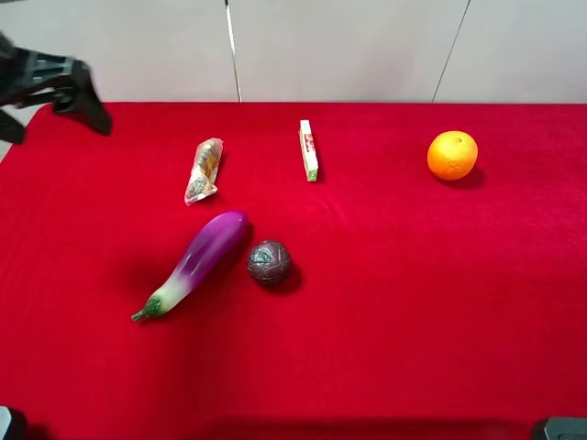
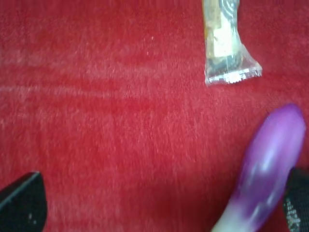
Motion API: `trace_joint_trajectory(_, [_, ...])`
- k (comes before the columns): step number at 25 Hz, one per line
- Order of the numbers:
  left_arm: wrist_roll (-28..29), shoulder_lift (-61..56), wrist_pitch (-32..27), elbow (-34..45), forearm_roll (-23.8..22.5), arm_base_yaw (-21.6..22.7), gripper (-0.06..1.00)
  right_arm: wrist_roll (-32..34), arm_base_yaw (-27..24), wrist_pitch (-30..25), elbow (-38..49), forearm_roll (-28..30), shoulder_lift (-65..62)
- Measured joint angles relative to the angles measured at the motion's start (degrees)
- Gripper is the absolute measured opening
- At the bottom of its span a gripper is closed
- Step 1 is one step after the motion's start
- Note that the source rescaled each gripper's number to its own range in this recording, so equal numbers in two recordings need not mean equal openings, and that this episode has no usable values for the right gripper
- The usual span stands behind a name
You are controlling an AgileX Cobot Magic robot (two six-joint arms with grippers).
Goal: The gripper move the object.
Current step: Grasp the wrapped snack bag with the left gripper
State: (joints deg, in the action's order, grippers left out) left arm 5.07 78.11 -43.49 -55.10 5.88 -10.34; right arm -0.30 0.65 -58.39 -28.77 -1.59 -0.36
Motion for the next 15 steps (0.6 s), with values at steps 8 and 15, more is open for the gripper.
trace_joint_trajectory(8, [8.12, 13.8, 0.22, -9.39, -6.89, -6.59, 0.97, 0.3, 0.0, 0.0, 0.0, 0.0, 0.0])
trace_joint_trajectory(15, [11.08, 23.06, 1.17, -15.68, -7.33, -9.3, 0.96, 0.3, 0.0, 0.0, 0.0, 0.0, 0.0])
